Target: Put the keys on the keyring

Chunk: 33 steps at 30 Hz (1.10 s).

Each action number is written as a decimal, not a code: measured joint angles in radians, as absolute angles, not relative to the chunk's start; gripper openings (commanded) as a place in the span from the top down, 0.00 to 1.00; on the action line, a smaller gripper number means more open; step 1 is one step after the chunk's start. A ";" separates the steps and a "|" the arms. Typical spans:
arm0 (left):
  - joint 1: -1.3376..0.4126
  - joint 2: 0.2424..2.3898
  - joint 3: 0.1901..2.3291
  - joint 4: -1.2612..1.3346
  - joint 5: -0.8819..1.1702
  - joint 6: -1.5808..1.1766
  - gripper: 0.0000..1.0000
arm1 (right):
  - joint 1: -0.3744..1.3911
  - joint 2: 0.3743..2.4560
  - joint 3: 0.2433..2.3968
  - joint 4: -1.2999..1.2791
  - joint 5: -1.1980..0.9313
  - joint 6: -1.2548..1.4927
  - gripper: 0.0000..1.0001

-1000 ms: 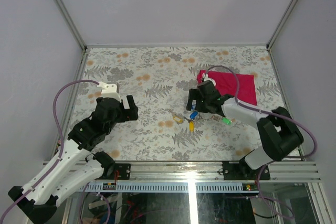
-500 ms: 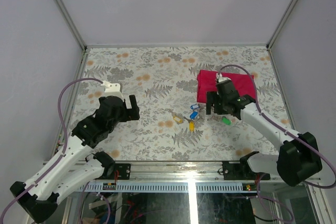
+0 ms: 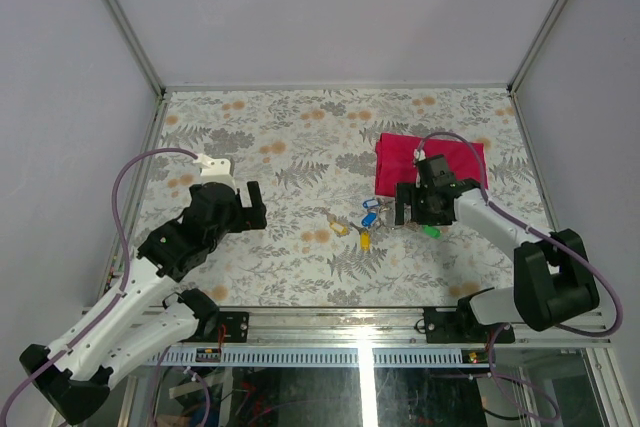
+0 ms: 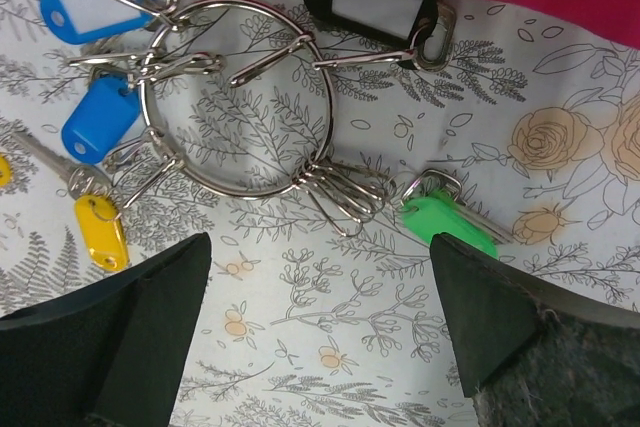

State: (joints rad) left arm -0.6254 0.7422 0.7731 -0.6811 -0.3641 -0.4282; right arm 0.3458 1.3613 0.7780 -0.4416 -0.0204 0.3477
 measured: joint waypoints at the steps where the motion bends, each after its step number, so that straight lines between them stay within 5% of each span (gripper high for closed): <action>1: -0.625 0.741 0.773 -0.681 -0.364 -0.428 0.00 | 0.345 1.374 0.778 -0.437 -0.020 0.348 0.02; 23: -0.625 0.748 0.773 -0.680 -0.361 -0.428 0.00 | 0.347 1.406 0.710 -0.382 -0.172 0.388 0.06; 33: -0.625 0.752 0.773 -0.680 -0.358 -0.428 0.00 | 0.362 1.291 0.672 -0.379 -0.250 0.388 0.01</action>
